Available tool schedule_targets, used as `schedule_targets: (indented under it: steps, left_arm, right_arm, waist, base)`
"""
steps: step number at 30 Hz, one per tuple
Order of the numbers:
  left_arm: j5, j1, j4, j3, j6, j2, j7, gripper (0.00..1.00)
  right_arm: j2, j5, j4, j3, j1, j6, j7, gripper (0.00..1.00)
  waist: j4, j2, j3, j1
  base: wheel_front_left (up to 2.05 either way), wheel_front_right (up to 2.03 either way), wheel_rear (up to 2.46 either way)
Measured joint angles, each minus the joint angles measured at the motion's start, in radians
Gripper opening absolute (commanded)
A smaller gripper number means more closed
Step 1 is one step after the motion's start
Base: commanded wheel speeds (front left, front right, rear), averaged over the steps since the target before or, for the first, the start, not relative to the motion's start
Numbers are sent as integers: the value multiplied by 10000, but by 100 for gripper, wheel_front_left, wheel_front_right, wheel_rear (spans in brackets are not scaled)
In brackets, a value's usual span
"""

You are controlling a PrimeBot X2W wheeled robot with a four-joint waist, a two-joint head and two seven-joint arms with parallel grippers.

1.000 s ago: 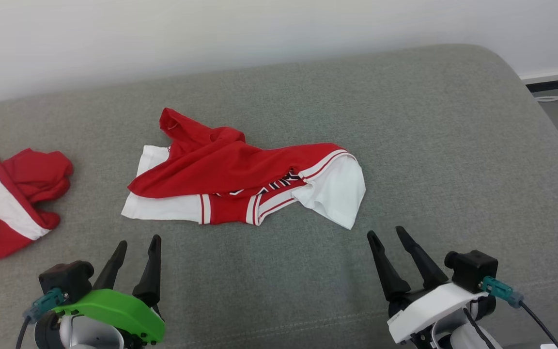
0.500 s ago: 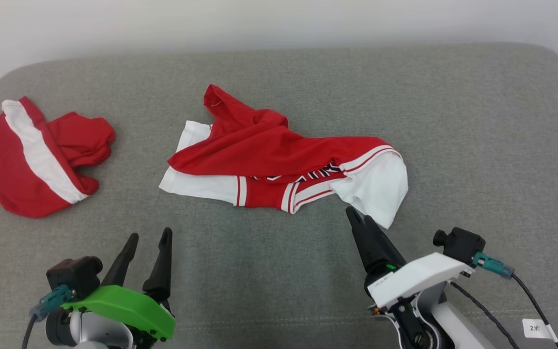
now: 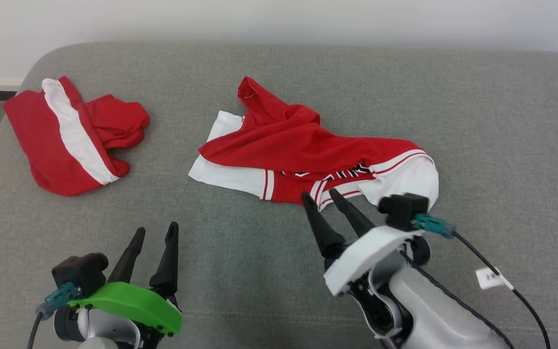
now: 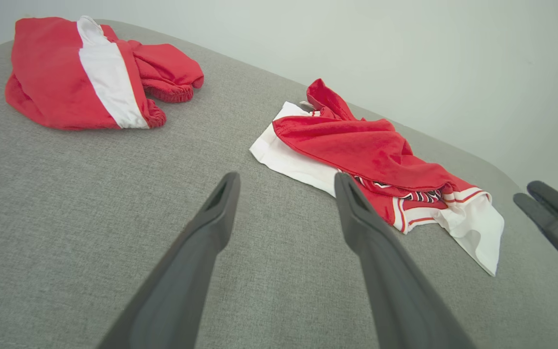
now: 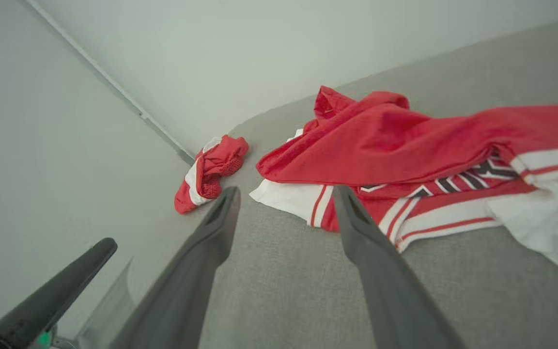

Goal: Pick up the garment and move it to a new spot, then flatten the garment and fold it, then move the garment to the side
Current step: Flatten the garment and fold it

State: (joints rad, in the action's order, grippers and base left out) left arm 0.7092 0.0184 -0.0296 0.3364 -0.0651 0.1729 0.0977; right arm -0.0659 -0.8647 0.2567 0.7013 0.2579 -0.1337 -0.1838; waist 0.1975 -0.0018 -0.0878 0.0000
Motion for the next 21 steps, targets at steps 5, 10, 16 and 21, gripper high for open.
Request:
schedule_targets:
  steps: [5, 10, 16, 21]
  left_arm:
    - [4, -5, 29, -36, 0, -8, 12, 100]
    - [6, -3, 69, 23, 0, -71, 13, 100]
    - [61, 1, 63, 161, 38, -286, 102, 100]
    - [63, 4, 56, 205, 117, -309, 104, 100]
  right_arm:
    - [-619, 2738, 537, 1193, 1689, 12, 378, 100]
    - [-681, 3342, 1149, 1528, 1908, 12, 899, 100]
    - [-995, 4270, 1931, 1705, 2356, 12, 1367, 100]
    - [-1162, 4581, 2360, 2057, 2476, 12, 1733, 100]
  waist:
    - [90, 0, 29, 0]
    - [213, 0, -60, 0]
    - [471, 0, -165, 0]
    - [732, 0, -248, 0]
  base:
    - [0, 0, 0]
    - [0, 0, 0]
    - [0, 0, 0]
    - [0, 0, 0]
